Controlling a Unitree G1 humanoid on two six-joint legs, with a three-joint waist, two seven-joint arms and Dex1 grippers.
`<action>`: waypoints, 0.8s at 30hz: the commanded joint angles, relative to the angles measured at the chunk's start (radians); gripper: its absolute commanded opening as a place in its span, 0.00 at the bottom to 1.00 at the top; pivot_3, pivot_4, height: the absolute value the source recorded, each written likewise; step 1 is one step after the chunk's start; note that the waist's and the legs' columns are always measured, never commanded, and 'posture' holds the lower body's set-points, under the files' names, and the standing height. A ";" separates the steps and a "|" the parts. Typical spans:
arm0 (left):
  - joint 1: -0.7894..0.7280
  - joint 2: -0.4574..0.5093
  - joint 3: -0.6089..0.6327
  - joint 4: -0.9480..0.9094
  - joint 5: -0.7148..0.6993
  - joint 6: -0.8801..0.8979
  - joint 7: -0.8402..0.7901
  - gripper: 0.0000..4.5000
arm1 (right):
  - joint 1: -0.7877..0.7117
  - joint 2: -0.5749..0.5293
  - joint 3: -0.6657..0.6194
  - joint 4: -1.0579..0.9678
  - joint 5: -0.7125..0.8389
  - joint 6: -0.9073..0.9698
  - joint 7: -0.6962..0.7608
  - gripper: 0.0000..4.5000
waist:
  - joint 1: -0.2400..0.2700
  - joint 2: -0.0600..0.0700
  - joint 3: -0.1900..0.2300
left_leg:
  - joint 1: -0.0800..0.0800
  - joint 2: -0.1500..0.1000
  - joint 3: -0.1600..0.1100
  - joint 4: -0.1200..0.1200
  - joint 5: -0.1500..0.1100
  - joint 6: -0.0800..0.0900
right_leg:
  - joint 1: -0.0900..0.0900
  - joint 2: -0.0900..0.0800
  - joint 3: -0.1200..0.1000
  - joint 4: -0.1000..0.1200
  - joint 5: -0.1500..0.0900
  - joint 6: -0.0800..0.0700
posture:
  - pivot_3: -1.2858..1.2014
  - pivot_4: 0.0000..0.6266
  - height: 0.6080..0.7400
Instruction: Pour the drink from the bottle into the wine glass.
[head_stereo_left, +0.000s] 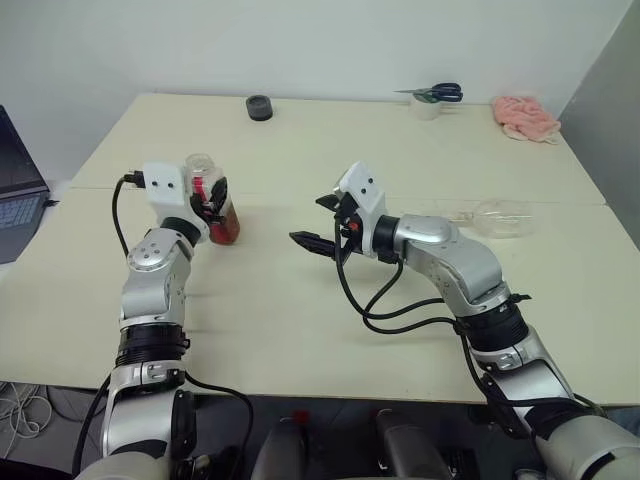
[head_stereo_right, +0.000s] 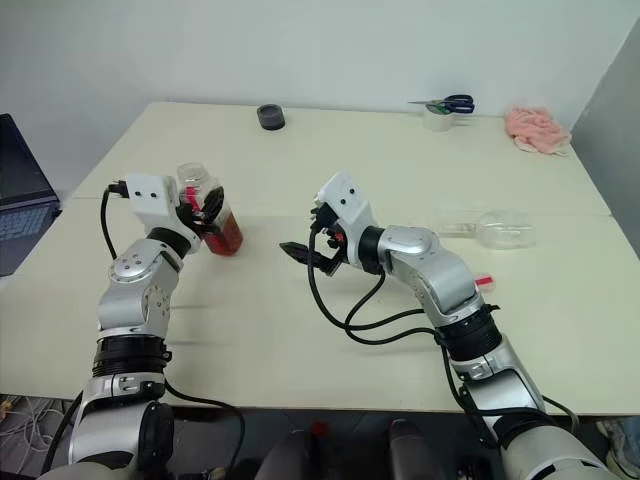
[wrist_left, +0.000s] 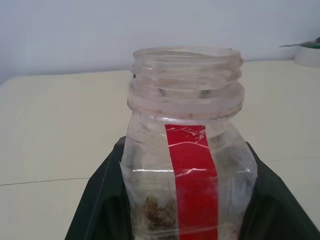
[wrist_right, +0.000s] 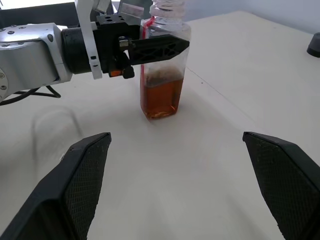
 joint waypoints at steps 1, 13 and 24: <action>0.012 0.007 0.024 -0.061 -0.012 -0.019 0.010 0.70 | -0.027 0.002 -0.024 -0.016 -0.005 -0.022 0.017 1.00 | -0.001 0.000 0.000 | 0.000 0.000 0.000 0.000 0.000 0.000 | 0.000 0.000 0.000 0.000 0.000 0.000 | 0.52 0.24 1.00; 0.128 0.008 0.026 -0.185 -0.026 0.050 0.026 0.99 | -0.024 -0.014 -0.039 -0.018 -0.017 -0.017 0.035 1.00 | -0.003 0.000 0.000 | 0.000 0.000 0.000 0.000 0.000 0.000 | 0.000 0.000 0.000 0.000 0.000 0.000 | 0.52 0.24 1.00; 0.427 -0.037 0.086 -0.346 -0.085 0.079 0.019 0.99 | 0.029 -0.054 -0.241 -0.075 0.099 0.084 0.012 1.00 | -0.010 0.000 0.000 | 0.000 0.001 0.000 0.000 0.000 0.000 | 0.001 -0.002 0.001 0.000 0.000 0.000 | 0.52 0.24 1.00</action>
